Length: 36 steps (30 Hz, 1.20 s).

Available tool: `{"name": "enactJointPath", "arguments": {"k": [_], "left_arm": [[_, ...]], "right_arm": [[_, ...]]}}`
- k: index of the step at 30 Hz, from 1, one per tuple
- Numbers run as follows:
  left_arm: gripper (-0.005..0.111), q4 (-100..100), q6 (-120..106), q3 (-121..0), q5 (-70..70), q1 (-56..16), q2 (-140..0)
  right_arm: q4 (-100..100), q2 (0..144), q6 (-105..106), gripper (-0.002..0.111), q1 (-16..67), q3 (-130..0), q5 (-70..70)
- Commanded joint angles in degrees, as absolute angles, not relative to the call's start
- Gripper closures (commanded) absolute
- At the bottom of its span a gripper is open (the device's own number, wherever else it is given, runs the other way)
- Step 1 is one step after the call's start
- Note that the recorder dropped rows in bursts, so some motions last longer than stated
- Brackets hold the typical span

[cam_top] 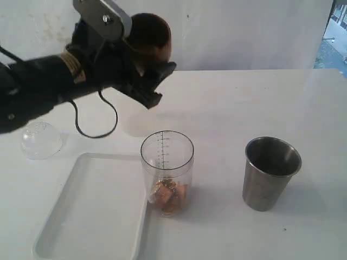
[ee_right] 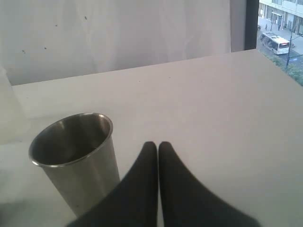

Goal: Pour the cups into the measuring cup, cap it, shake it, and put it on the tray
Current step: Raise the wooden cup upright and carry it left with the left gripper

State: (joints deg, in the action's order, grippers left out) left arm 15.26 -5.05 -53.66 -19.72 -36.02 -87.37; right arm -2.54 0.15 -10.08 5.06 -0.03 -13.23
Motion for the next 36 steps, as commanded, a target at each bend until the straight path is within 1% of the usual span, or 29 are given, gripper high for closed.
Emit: {"name": "enactJointPath", "arguments": {"k": [1,3,11,14,17,20,25,33,36], "left_arm": [[0.107,10.36,-0.92,-59.46,-3.14,-33.42,-83.34],[0.107,9.38,0.0,-59.98,-0.99,-31.21,-82.55],[0.107,9.27,4.42,-59.98,-2.04,-18.63,-83.99],[0.107,9.27,5.58,-59.98,-5.08,-14.32,-85.63],[0.107,9.27,5.85,-59.98,-9.23,-11.66,-88.96],[0.107,9.39,6.13,-59.98,-12.58,-10.36,-93.35],[0.107,9.62,7.13,-59.98,-18.89,-10.39,-101.67],[0.107,9.41,12.16,-59.98,-34.5,-9.89,-113.32],[0.107,7.11,11.76,-59.98,-36.44,-9.84,-116.85]], "right_arm": [[-2.81,0.0,-10.3,0.108,5.08,0.0,-12.72],[-2.81,0.0,-10.3,0.108,5.08,0.0,-12.72],[-2.81,0.0,-10.3,0.108,5.08,0.0,-12.72],[-2.81,0.0,-10.3,0.108,5.08,0.0,-12.72],[-2.81,0.0,-10.3,0.108,5.08,0.0,-12.72],[-2.81,0.0,-10.3,0.108,5.08,0.0,-12.72],[-2.81,0.0,-10.3,0.108,5.08,0.0,-12.72],[-2.81,0.0,-10.3,0.108,5.08,0.0,-12.72],[-2.81,0.0,-10.3,0.108,5.08,0.0,-12.72]]}}
